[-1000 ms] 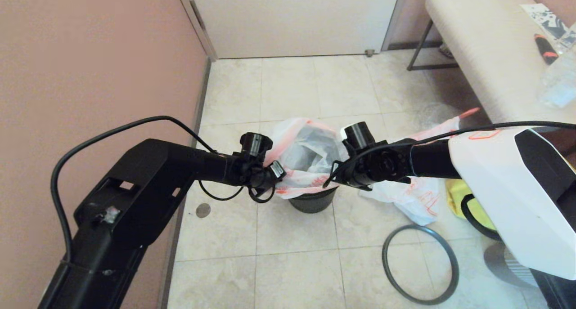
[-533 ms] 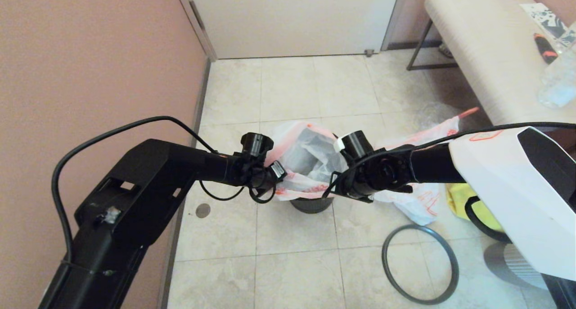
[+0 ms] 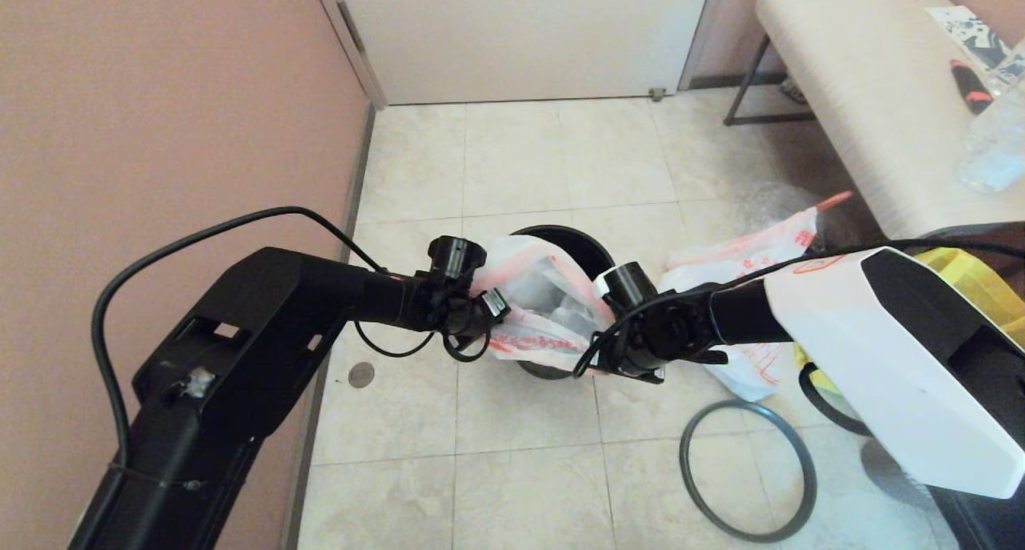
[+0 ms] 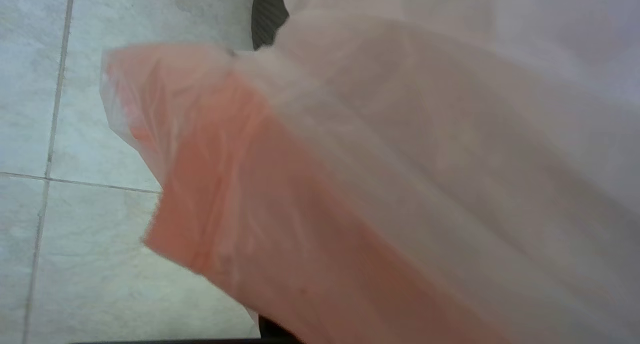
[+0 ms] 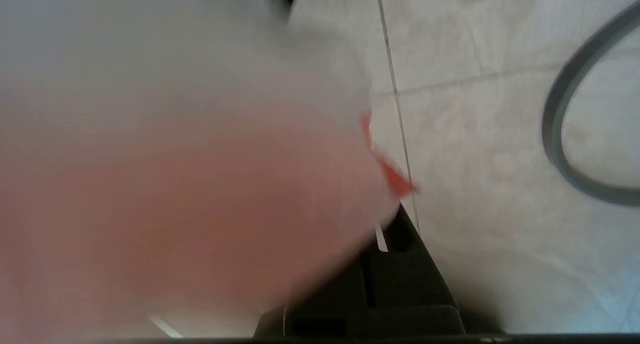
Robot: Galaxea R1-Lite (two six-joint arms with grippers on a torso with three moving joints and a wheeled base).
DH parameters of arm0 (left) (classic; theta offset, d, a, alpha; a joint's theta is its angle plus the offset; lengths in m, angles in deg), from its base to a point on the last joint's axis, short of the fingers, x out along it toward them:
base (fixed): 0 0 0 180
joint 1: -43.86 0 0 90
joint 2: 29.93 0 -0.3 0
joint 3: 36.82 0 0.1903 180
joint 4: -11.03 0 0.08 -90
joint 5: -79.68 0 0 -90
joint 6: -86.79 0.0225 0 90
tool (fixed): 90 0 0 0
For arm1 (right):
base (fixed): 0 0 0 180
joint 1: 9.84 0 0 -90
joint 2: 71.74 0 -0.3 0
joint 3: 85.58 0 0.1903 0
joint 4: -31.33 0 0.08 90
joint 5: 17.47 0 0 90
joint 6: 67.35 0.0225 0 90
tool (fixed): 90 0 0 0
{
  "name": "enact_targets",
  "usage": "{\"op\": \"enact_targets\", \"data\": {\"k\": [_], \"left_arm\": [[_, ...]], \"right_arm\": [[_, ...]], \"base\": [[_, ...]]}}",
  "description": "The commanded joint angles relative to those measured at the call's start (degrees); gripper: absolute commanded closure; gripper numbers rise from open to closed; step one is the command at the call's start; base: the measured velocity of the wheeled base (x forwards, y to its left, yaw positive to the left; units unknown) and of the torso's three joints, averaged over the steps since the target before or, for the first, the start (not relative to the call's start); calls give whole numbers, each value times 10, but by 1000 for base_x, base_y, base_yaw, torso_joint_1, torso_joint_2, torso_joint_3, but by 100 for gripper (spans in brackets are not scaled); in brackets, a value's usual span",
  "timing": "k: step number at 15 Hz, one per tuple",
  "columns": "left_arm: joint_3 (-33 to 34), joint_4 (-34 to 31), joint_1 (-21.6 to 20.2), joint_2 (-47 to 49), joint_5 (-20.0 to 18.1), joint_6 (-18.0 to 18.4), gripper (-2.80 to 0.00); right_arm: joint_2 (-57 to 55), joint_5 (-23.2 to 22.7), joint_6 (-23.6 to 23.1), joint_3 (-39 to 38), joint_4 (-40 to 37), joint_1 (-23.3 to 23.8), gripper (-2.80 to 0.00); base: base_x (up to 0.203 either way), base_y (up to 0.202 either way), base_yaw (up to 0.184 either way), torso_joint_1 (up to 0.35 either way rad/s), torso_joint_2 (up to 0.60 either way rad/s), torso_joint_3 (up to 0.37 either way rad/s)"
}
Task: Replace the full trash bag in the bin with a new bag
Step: Put the new garbage bag on the trash can
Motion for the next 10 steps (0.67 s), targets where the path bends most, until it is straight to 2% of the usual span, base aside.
{"op": "enact_targets", "data": {"k": [1,4,6,9,10], "left_arm": [[0,0,-1,-1,0,-8,0],[-1,0,-1,-2,-2,-12,0],[-1,0,-1,-3,-3,-13,0],[0,-1,-13,-7,-49,-31,0],[0,-1,-13,-7,-48,-31,0]], "right_arm": [[-60,3,-2,54,-4,17,0],[-91,6,-41,82,13,53,0],[-92,7,-47,83,35,70,0],[-79,12,-52,83,66,93,0],[-68,14,-51,80,63,94,0]], "base": [[0,0,0,0,0,0],[0,0,0,0,0,0],[0,0,0,0,0,0],[0,0,0,0,0,0],[0,0,0,0,0,0]]}}
